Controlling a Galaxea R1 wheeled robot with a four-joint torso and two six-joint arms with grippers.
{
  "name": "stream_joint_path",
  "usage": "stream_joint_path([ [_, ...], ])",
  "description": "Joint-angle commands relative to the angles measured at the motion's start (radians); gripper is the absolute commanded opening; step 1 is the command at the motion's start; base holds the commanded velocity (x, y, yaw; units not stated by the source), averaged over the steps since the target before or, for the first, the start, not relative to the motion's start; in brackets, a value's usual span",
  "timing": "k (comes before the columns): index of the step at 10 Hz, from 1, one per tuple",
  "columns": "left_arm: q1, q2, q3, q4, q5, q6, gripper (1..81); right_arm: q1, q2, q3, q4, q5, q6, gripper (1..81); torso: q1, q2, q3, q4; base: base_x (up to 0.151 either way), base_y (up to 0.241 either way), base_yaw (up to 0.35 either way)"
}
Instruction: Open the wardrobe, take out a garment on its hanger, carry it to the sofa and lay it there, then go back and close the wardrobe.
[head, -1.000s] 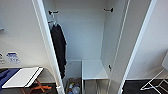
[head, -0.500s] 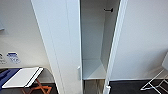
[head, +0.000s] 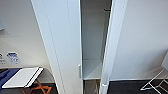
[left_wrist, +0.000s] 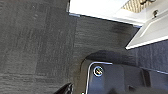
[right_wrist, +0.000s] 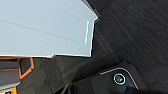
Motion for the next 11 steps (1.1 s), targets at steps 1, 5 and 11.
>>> stream_joint_path([
  [1,0.11,0.148,-0.195,0.19,-0.163,0.013,81.1,-0.088,0.201,-0.26,-0.096,-0.12,-0.046,81.1,0.0,0.0,0.0,0.0,0.0,0.0,0.0],
  [5,0.198,0.312,-0.373,0.28,-0.171,0.013,81.1,-0.178,0.352,-0.397,-0.091,-0.137,-0.123,81.1,-0.001,-0.001,0.001,0.0,0.0,0.0,0.0],
  [11,0.238,0.461,-0.521,0.365,-0.155,0.013,81.1,-0.231,0.41,-0.392,-0.093,-0.193,-0.178,81.1,-0.003,-0.002,0.002,0.0,0.0,0.0,0.0],
])
